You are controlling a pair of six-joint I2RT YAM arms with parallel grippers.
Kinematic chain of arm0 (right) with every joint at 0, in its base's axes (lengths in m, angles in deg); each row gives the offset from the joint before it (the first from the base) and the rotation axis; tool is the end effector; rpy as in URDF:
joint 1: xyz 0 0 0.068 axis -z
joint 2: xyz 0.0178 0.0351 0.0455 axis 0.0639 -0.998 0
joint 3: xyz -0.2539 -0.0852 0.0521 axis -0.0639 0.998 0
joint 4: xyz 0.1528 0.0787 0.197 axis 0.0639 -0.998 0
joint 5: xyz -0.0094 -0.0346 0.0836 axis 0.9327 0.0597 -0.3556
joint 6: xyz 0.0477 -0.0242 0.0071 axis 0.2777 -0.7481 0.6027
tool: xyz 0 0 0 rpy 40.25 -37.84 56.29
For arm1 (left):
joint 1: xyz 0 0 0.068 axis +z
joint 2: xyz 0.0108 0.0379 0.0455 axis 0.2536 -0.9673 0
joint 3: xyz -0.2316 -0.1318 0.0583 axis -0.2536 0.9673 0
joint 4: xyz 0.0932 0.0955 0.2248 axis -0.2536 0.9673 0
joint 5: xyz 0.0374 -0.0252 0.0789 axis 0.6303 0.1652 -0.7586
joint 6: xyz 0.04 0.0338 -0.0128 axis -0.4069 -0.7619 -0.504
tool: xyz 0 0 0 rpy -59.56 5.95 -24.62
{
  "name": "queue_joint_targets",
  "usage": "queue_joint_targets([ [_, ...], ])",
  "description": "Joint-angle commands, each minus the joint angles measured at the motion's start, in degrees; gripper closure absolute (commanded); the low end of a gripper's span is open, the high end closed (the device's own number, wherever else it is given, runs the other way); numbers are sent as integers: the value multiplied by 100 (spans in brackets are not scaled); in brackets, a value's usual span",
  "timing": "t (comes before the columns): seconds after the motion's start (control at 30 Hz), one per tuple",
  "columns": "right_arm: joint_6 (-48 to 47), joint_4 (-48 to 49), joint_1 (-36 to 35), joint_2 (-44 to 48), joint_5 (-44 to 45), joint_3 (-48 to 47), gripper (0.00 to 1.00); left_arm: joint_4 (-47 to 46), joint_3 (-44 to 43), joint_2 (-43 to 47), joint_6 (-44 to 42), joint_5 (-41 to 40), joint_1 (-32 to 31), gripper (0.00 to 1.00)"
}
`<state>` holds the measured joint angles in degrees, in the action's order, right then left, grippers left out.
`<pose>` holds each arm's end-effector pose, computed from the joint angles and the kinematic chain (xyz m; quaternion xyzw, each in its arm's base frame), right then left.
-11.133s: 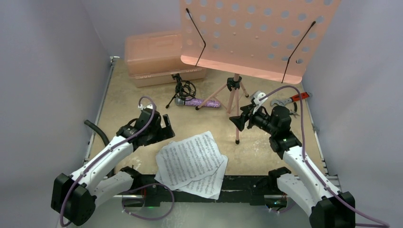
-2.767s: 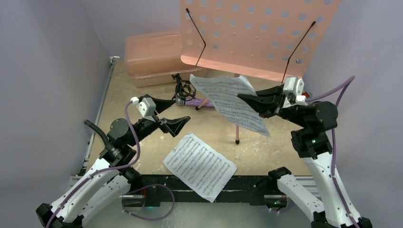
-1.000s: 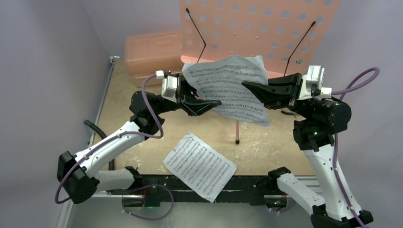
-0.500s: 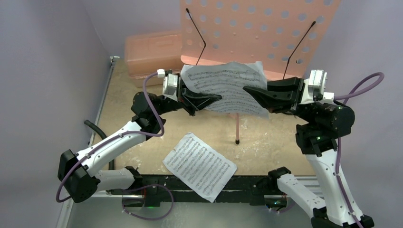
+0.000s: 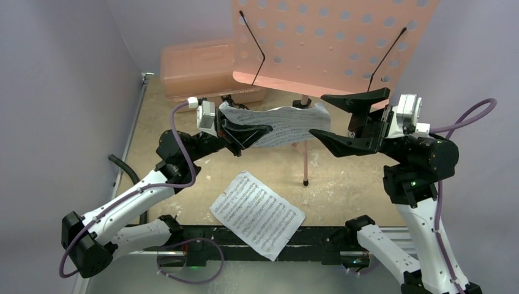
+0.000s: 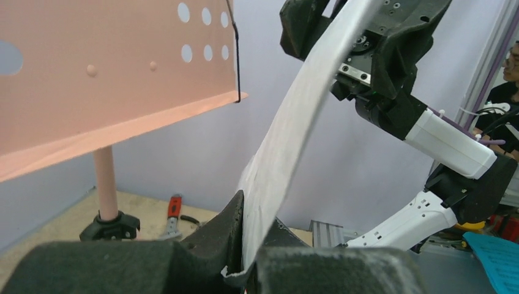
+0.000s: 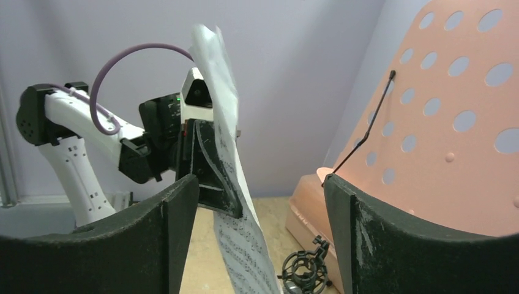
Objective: Set up the instrument practice props
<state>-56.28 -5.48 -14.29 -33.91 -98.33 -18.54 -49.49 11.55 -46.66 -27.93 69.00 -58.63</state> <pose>0.0900 0.0572 0.5223 -0.3767 0.3326 0.4181 0.7568 0.1507 -0.1696 0.4174 0.2919 0.4300 -0.5896 0.6183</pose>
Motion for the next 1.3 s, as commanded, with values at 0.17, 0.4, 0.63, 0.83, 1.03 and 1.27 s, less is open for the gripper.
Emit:
queue_joint_targets([
  [0.17,9,-956,-8,118,782,-367,12,1346,413,715,271,-462,-21,100],
  [0.4,395,-1918,-8,-56,1418,-981,11,1590,882,1222,72,-306,-18,100],
  [0.63,674,-1794,-13,-104,1485,-1130,11,2194,682,1181,131,-233,-21,100],
  [0.83,718,-2496,-6,-481,1371,-1759,11,2346,325,1085,182,-184,-19,100],
  [1.03,299,-3610,-9,-968,1888,-2739,12,2425,-221,845,774,-595,-26,100],
  [1.27,-103,-4777,-9,-1675,2423,-4146,13,2625,-1046,443,1136,-934,-21,100],
])
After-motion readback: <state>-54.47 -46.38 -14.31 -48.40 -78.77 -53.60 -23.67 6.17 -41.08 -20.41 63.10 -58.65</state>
